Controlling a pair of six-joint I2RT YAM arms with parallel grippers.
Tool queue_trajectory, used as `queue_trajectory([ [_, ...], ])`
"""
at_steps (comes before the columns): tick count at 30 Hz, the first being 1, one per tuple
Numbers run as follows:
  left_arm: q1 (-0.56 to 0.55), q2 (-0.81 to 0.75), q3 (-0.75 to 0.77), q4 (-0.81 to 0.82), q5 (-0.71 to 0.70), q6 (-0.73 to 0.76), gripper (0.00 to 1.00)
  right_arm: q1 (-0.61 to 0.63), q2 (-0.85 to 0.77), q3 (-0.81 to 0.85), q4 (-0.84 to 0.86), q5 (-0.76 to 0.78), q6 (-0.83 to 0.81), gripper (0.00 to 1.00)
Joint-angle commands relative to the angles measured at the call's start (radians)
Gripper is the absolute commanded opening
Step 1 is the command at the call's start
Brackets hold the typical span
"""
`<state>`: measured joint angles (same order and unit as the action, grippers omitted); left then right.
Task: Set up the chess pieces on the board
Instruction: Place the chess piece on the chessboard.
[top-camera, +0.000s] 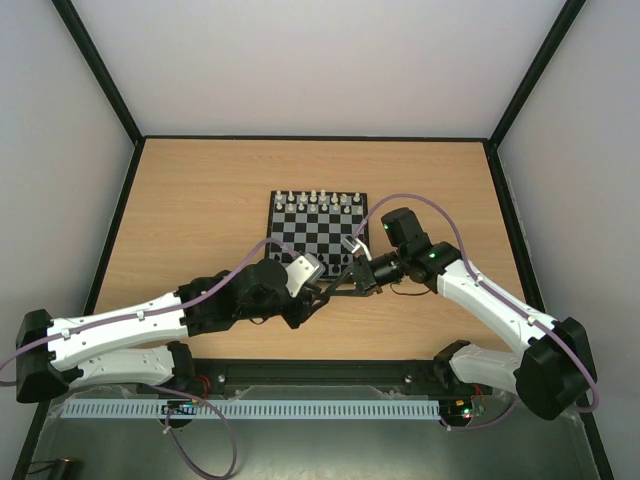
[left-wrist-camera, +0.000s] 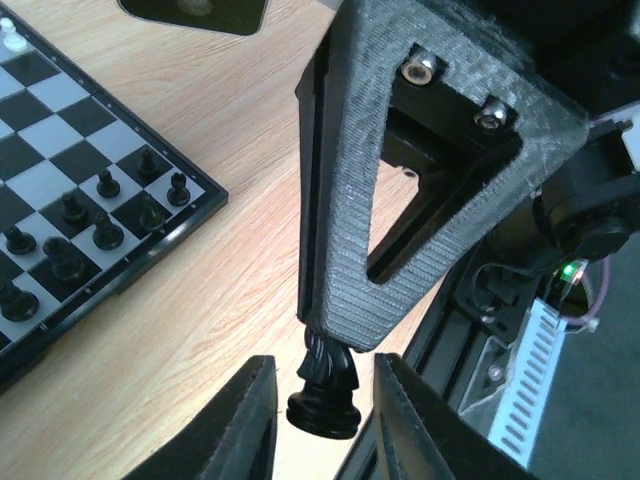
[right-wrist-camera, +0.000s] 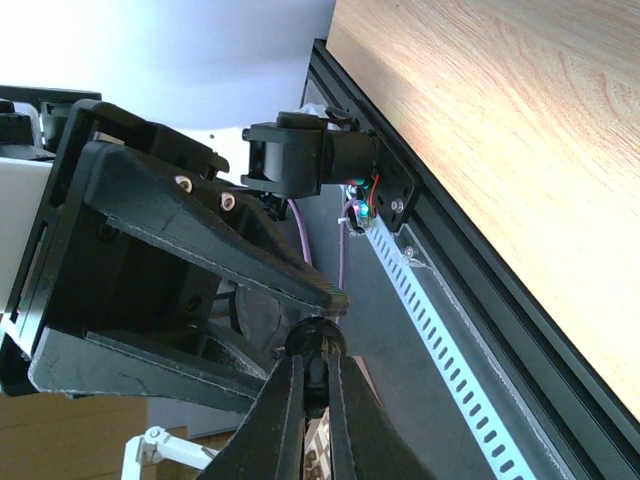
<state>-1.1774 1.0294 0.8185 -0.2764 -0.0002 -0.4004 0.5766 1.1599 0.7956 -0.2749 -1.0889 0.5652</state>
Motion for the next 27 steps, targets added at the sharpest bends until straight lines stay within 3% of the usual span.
queue_trajectory([
  [1,0.005,-0.009,0.011,-0.006,-0.010,-0.006,0.40,0.006,0.006,0.025,-0.031,-0.007,-0.011,0.01],
  [4,0.005,-0.040,-0.003,-0.020,-0.046,-0.022,0.61,0.006,0.004,0.029,-0.037,0.010,-0.015,0.01],
  [8,0.015,-0.097,-0.013,-0.042,-0.110,-0.048,0.73,0.006,0.002,0.052,-0.074,0.101,-0.038,0.01],
  [11,0.033,-0.142,-0.009,-0.066,-0.157,-0.082,0.97,0.006,-0.001,0.073,-0.099,0.226,-0.055,0.01],
  [18,0.150,-0.231,0.012,-0.189,-0.297,-0.217,0.99,0.058,0.019,0.180,-0.205,0.605,-0.095,0.01],
  [21,0.303,-0.243,-0.007,-0.228,-0.296,-0.258,0.99,0.143,0.067,0.257,-0.260,0.800,-0.102,0.01],
  [27,0.590,-0.276,-0.111,-0.167,-0.158,-0.272,1.00,0.331,0.224,0.432,-0.358,1.156,-0.088,0.01],
])
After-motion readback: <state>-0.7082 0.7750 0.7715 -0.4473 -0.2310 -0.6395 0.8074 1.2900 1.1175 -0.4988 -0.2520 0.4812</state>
